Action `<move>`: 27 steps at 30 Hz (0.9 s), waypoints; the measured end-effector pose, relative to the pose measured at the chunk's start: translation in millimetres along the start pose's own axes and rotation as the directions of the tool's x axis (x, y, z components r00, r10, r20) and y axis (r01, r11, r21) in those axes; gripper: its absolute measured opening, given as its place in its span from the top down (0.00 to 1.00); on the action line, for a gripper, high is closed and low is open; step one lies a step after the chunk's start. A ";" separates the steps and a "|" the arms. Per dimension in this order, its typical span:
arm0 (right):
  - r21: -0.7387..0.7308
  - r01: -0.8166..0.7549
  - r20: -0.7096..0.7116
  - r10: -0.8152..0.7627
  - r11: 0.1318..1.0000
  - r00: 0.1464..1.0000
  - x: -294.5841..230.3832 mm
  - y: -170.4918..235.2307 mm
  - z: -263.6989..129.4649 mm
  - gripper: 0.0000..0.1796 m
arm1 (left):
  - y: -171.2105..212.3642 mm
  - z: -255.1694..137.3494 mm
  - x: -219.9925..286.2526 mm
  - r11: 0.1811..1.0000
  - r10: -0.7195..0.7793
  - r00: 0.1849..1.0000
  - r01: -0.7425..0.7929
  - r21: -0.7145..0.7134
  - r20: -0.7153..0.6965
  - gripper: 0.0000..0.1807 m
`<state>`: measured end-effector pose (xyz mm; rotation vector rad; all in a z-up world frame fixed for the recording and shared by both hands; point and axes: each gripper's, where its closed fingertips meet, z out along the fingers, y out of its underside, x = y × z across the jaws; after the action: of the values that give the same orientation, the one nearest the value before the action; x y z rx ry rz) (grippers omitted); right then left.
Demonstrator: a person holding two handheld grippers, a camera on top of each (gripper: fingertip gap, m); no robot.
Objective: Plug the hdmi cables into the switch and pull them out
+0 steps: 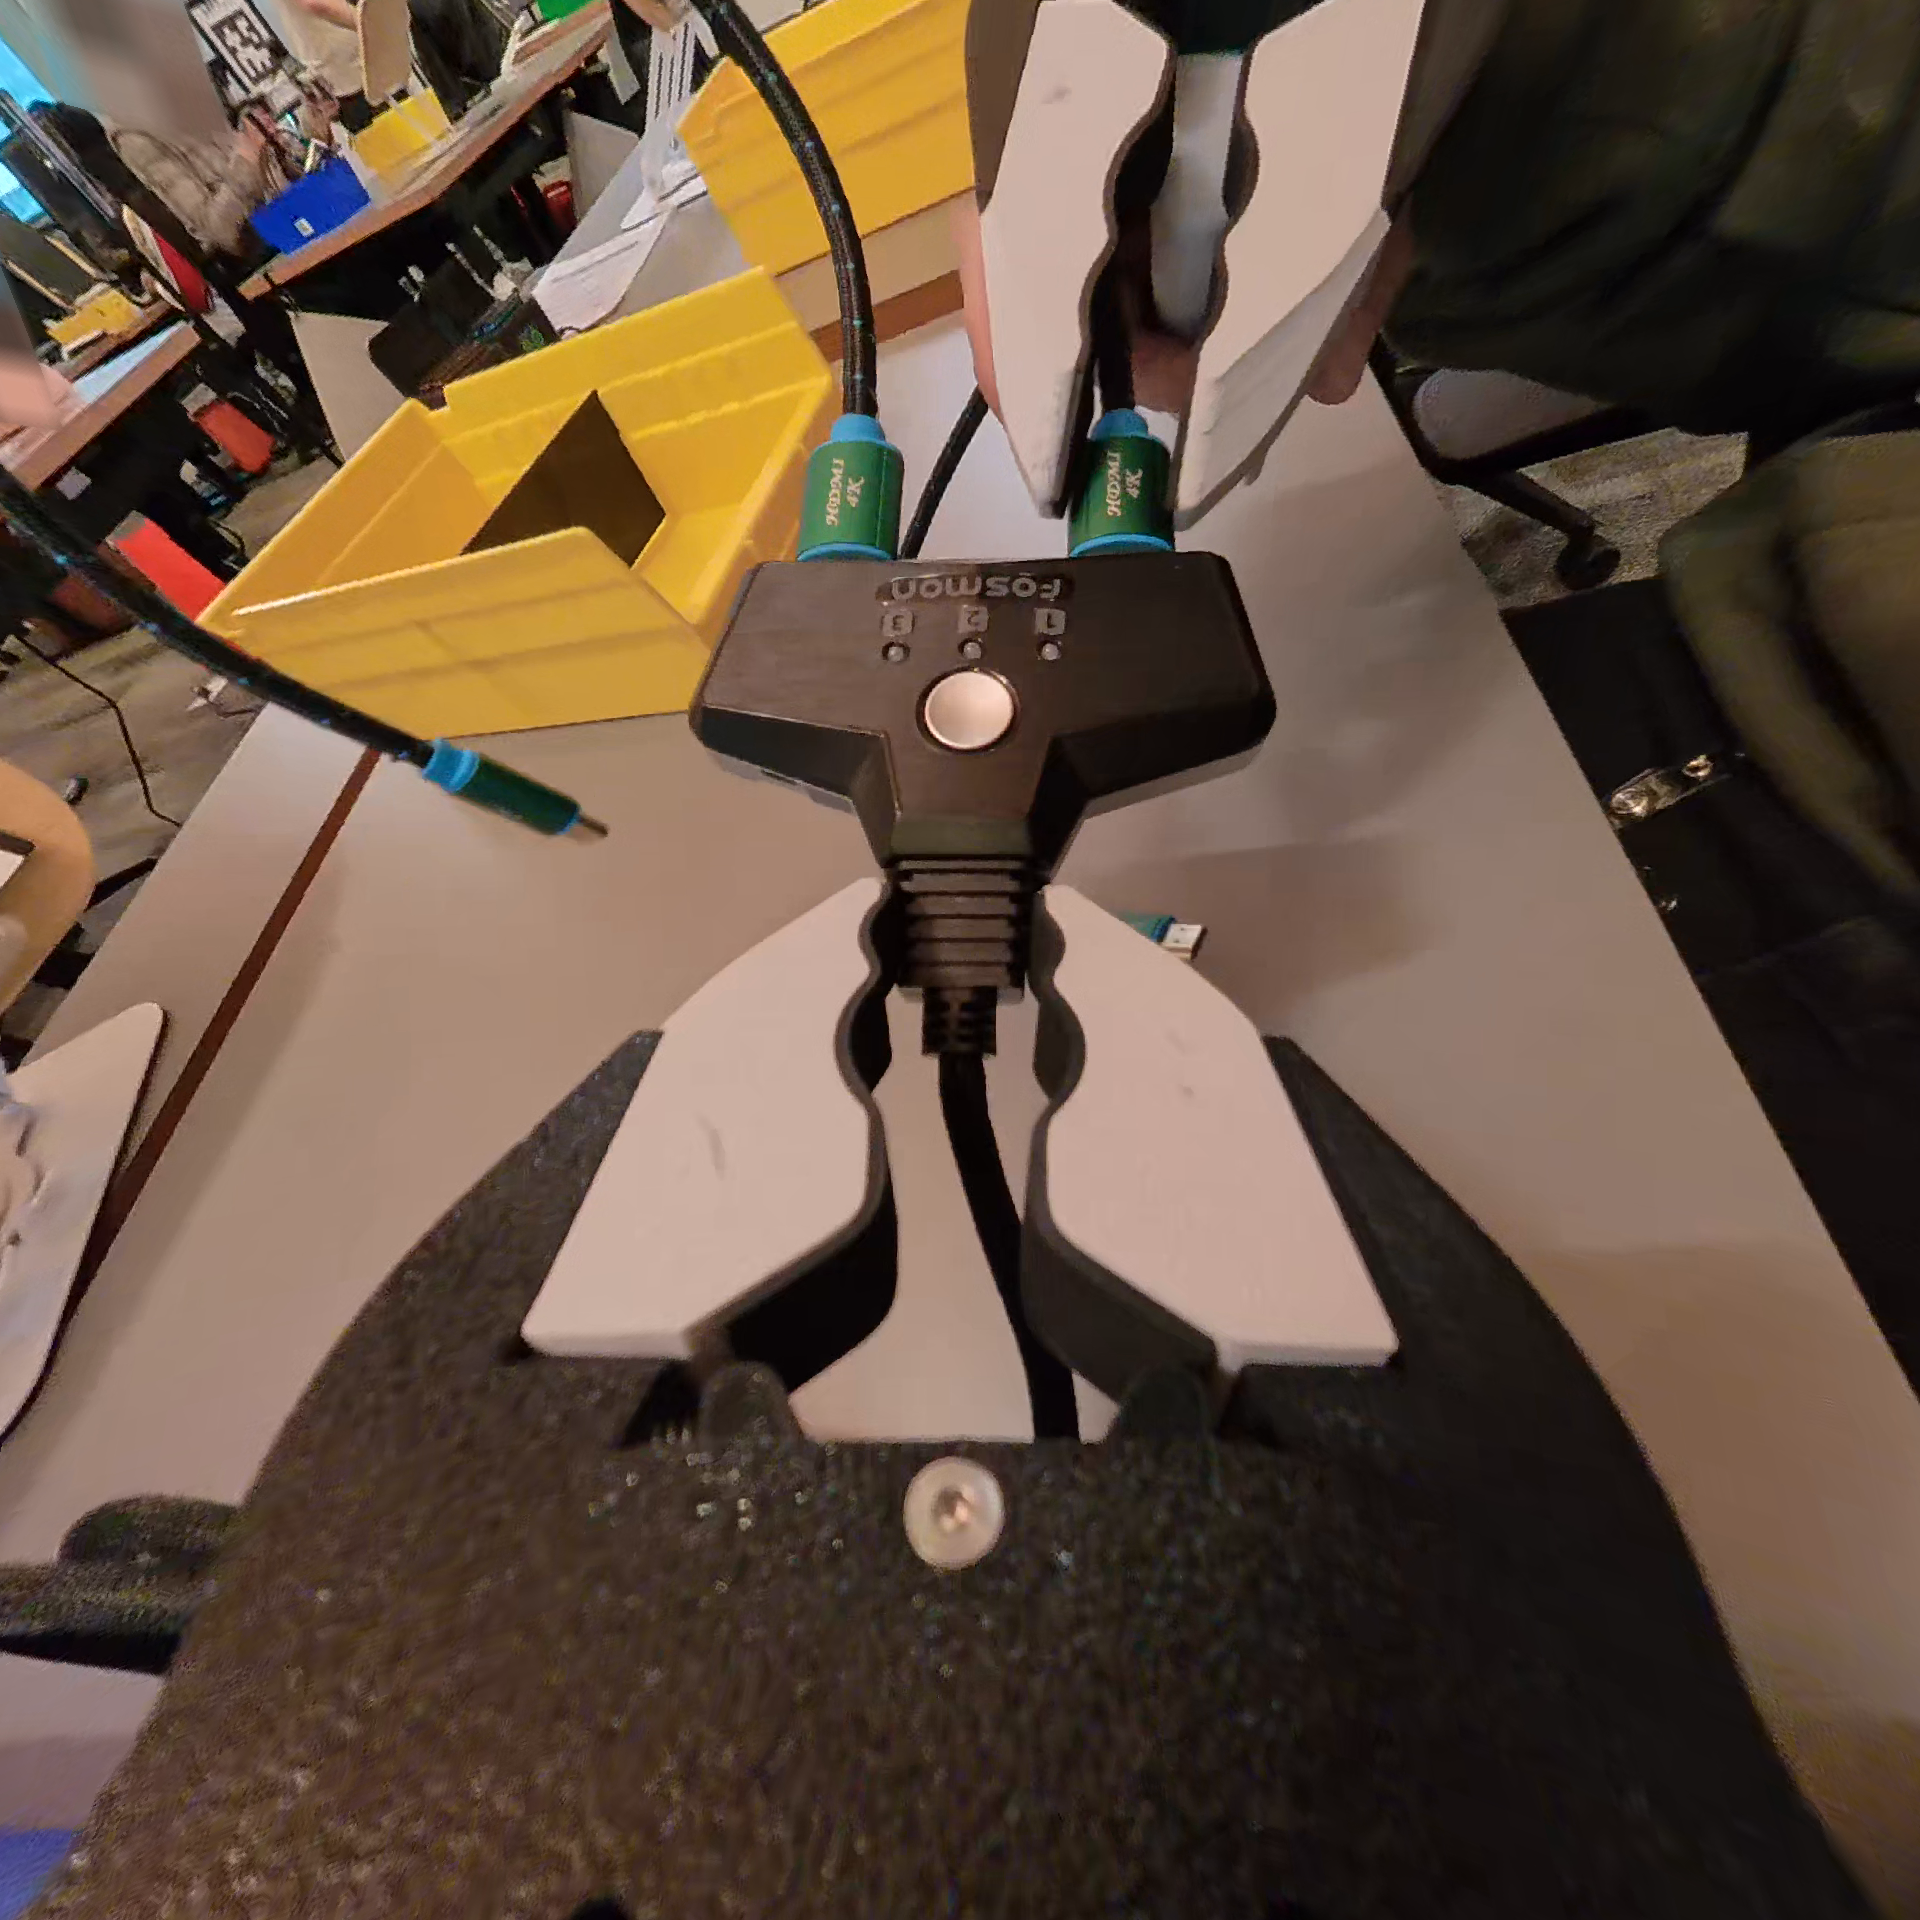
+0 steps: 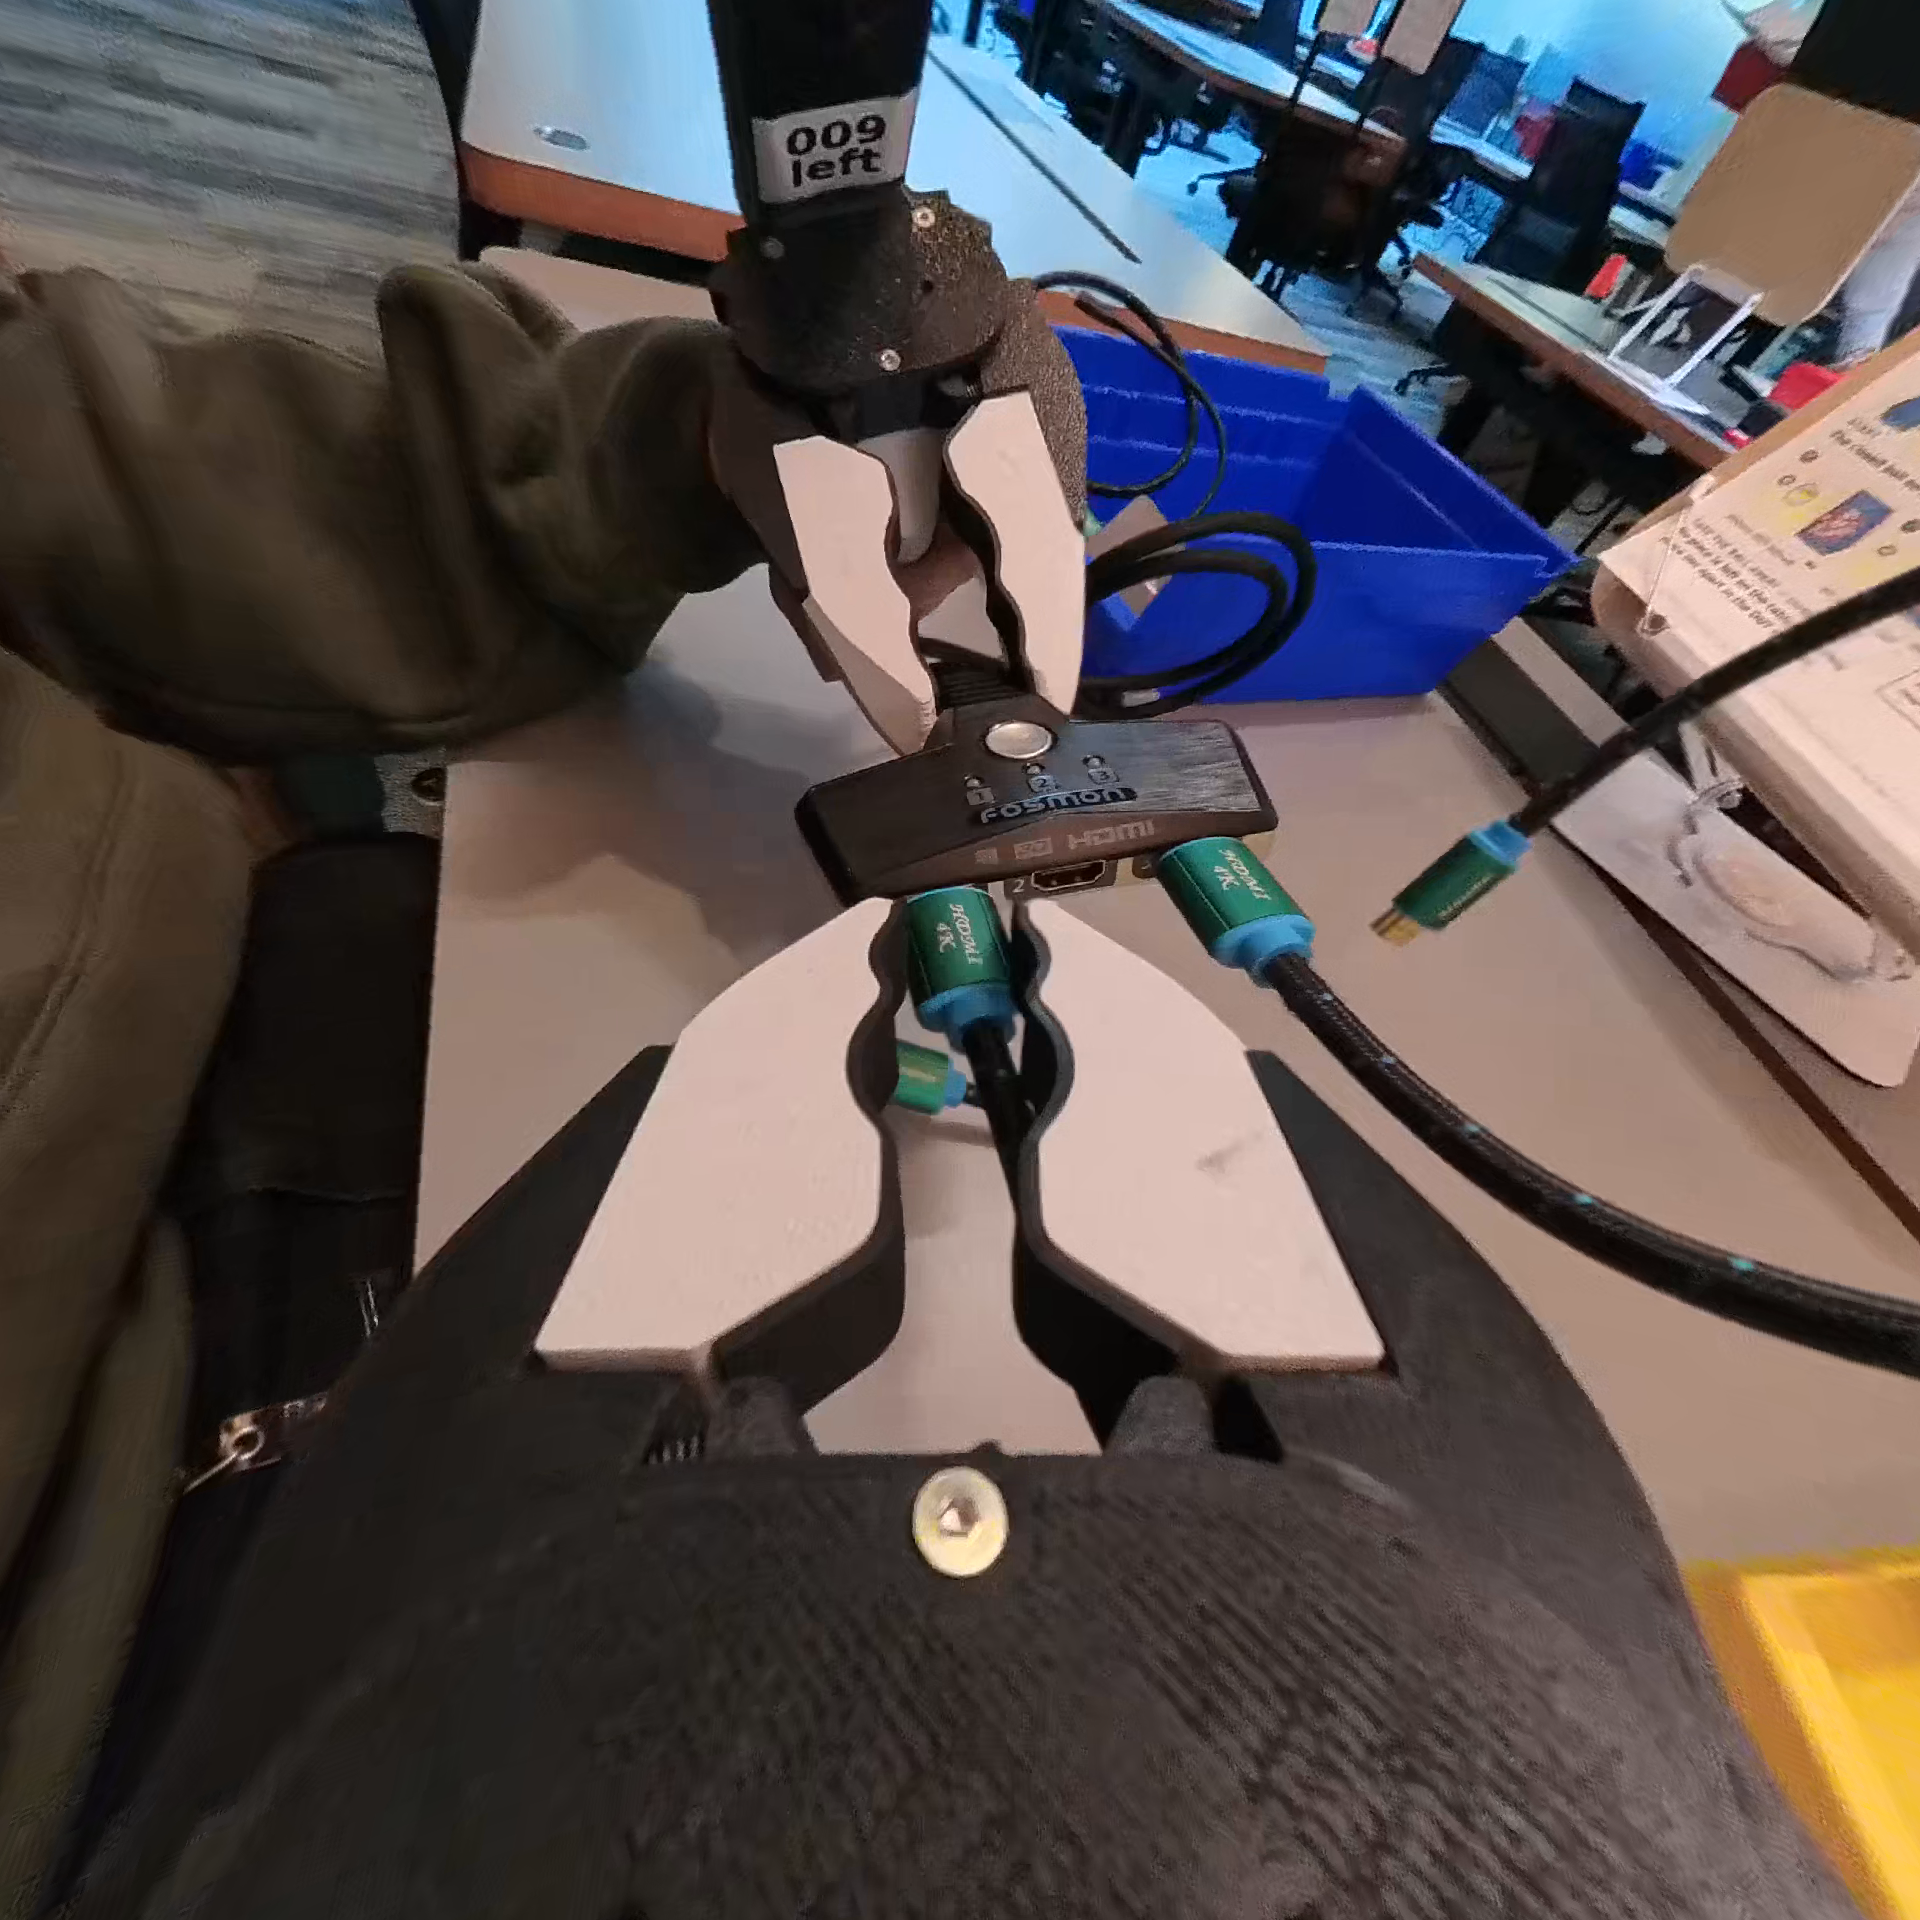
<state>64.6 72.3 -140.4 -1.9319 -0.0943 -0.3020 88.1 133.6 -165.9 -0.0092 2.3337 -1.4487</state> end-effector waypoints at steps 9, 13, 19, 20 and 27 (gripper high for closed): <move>-0.048 -0.015 0.039 0.017 0.999 0.999 -7.7 6.7 3.6 0.86 | -0.7 0.6 4.4 0.999 0.028 0.999 -0.028 0.019 -0.016 0.87; -0.003 -0.047 0.073 0.047 0.999 0.996 -9.1 5.5 7.3 0.87 | 2.5 -0.6 3.9 0.999 0.022 0.999 -0.021 0.033 -0.028 0.88; -0.010 -0.061 0.074 0.061 0.998 0.995 -13.1 15.8 16.0 0.88 | 12.8 3.3 5.3 1.000 0.010 0.999 -0.009 0.022 -0.049 0.88; -0.005 -0.050 0.072 0.051 0.999 0.996 -13.5 14.7 15.5 0.88 | 11.5 2.7 5.7 0.999 0.005 0.999 -0.003 0.040 -0.052 0.88; -0.032 0.000 0.082 0.003 0.999 0.997 -13.3 4.7 7.1 0.87 | -4.1 -4.8 7.6 0.994 -0.004 0.998 0.011 0.111 -0.061 0.88</move>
<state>53.9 78.1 -150.4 -1.9760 -0.1433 -0.2245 78.7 134.2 -162.9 0.0578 2.2993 -1.6012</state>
